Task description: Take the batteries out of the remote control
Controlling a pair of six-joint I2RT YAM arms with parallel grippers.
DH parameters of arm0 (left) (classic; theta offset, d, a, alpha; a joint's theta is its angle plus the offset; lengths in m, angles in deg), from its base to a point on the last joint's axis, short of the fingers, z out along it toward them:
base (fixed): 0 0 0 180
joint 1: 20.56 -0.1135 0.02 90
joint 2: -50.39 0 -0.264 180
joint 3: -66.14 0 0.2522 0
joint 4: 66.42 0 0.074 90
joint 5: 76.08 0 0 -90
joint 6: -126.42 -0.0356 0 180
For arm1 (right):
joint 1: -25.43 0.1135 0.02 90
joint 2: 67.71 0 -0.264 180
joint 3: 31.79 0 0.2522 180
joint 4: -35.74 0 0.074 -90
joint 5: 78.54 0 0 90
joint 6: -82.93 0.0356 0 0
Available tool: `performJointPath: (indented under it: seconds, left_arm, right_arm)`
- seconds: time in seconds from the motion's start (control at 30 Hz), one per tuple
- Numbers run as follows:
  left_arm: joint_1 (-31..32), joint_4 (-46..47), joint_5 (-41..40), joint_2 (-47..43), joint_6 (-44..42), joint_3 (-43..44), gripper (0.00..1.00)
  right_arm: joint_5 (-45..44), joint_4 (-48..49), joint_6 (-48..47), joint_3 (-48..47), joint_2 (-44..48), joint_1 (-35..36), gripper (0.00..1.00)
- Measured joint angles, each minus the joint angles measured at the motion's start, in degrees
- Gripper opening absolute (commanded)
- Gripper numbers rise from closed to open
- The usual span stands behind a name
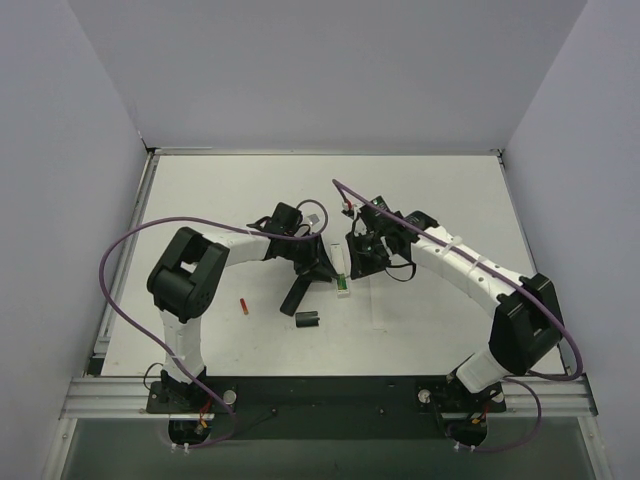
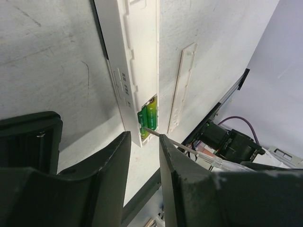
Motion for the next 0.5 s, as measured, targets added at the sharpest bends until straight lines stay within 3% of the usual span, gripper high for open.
performJointPath:
  seconds: [0.5]
  left_arm:
    - [-0.83, -0.17, -1.9, 1.33, 0.13, 3.76, 0.4]
  right_arm:
    - [-4.57, -1.99, -0.35, -1.2, -1.53, 2.34, 0.0]
